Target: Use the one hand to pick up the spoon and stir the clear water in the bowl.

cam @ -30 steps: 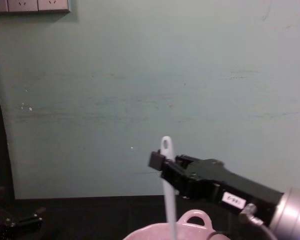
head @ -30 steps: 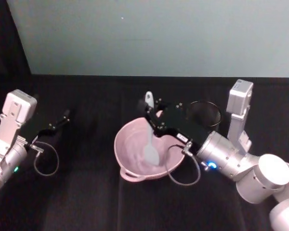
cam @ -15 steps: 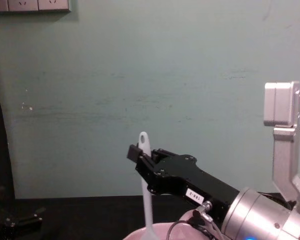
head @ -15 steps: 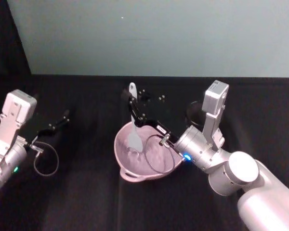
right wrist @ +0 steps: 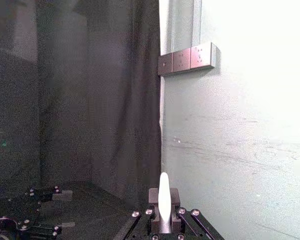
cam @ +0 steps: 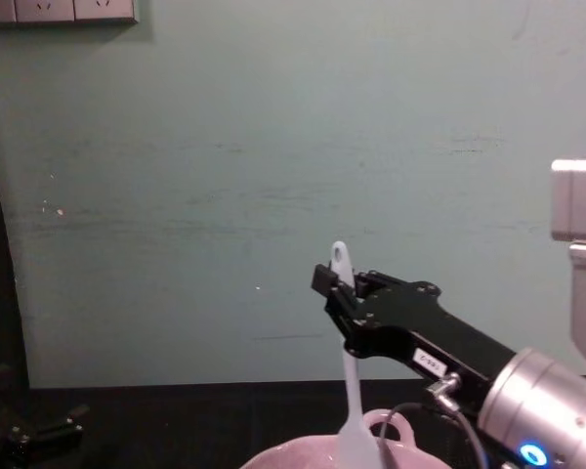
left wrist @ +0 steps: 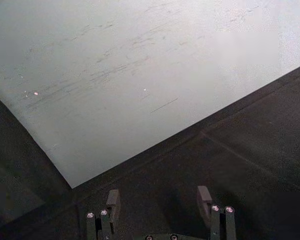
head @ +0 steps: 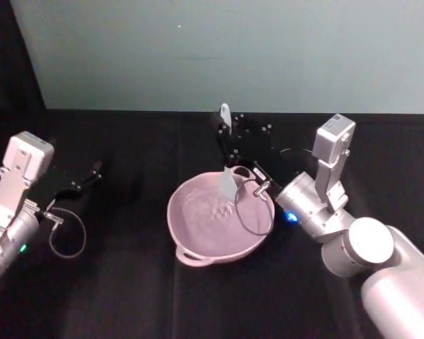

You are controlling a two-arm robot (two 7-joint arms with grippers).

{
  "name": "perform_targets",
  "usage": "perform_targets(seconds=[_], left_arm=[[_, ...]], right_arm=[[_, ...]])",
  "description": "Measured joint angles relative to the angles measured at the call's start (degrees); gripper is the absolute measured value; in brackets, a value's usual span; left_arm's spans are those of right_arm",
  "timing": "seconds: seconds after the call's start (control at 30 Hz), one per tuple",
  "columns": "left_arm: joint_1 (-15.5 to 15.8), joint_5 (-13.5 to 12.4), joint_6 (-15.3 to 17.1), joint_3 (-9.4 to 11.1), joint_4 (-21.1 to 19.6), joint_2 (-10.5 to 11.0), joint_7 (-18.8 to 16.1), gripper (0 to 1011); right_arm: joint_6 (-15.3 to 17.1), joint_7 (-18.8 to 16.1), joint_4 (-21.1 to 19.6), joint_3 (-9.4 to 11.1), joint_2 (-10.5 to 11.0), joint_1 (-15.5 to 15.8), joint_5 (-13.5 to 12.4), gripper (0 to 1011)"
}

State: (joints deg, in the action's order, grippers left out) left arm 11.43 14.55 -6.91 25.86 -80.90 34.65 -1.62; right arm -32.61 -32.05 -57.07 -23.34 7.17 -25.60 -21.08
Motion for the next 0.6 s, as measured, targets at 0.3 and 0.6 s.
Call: perform_targets(seconds=[0.3,0.6], left_arm=[[0.00,0.00,0.00,0.00,0.00,0.00,0.00,1011],[0.00,0.00,0.00,0.00,0.00,0.00,0.00,1011]], right_arm=[[5.60,-1.55,-7.20,1.03,3.54,3.83,-0.03,119],[12.13,-4.89,-14.49,0.53,5.74,7.76,-4.83,119]])
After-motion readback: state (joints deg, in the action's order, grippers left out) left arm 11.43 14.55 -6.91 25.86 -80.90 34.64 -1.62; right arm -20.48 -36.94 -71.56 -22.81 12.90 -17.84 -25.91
